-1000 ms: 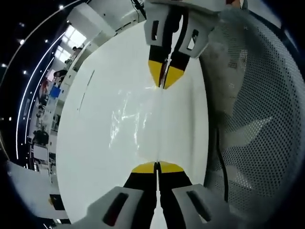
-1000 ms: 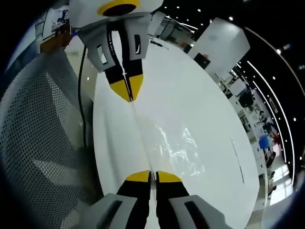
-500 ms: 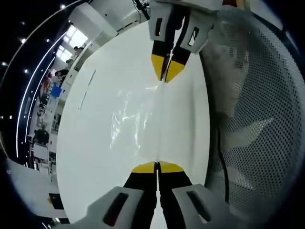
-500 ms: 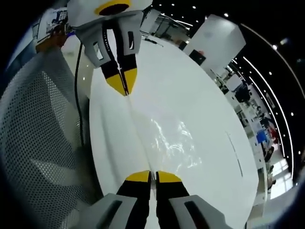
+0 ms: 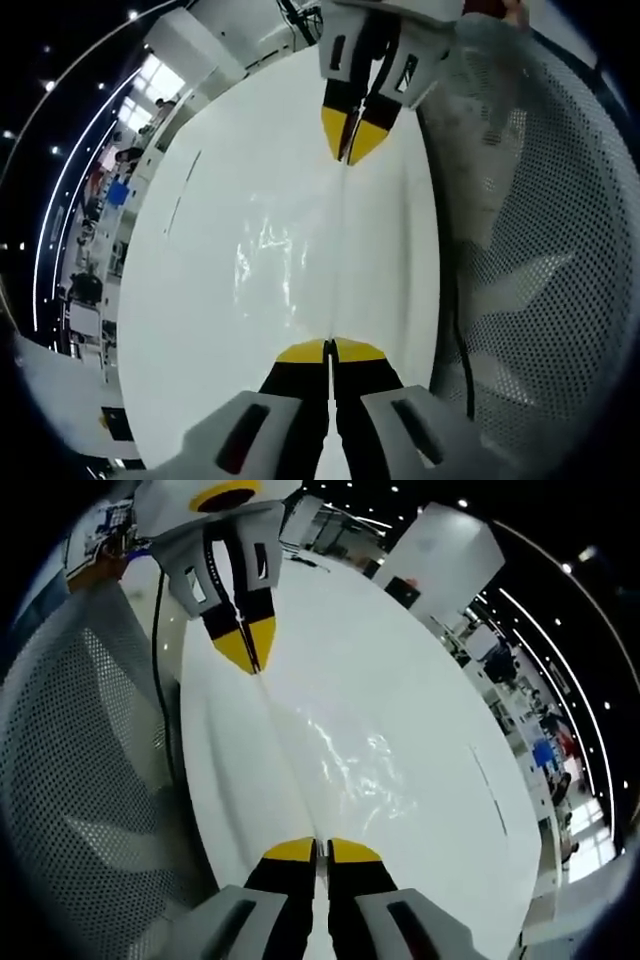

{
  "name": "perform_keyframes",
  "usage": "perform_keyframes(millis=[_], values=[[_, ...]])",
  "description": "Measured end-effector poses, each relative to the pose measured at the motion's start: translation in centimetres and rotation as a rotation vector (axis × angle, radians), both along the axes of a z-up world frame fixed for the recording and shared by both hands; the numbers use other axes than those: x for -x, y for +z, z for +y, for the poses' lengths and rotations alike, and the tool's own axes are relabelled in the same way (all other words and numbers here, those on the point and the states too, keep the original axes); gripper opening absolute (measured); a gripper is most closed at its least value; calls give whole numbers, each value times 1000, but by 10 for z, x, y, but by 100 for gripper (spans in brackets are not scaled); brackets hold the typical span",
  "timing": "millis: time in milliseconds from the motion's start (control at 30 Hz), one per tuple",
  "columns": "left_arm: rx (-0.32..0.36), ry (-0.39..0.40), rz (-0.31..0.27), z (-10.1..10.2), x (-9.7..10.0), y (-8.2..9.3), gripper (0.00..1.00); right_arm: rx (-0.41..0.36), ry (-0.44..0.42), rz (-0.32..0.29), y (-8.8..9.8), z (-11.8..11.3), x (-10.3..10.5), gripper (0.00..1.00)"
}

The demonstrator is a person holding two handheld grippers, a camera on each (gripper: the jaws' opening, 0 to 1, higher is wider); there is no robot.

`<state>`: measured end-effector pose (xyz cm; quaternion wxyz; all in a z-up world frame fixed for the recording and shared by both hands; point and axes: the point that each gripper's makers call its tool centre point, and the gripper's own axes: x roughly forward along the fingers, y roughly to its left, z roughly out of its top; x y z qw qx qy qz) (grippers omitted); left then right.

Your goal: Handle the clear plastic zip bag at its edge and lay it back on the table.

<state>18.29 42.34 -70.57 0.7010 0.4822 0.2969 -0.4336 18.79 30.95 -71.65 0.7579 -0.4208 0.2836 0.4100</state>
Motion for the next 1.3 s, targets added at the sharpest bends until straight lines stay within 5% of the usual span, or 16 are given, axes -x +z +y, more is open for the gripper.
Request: perform_keyframes(millis=[133, 267, 433, 1000, 1300], values=[[-5, -8, -13, -1, -2, 1, 0, -9, 7, 6, 1, -1, 1, 1], [1, -11, -15, -1, 0, 3, 0, -230, -26, 79, 17, 17, 9, 16], [-6, -24, -13, -2, 4, 0, 0, -267, 22, 58, 27, 28, 10, 18], [-14, -40, -20, -3, 9, 2, 0, -165, 47, 89, 13, 35, 2, 15], [-3, -43, -21, -6, 7, 4, 0, -117, 52, 120, -1, 32, 2, 0]])
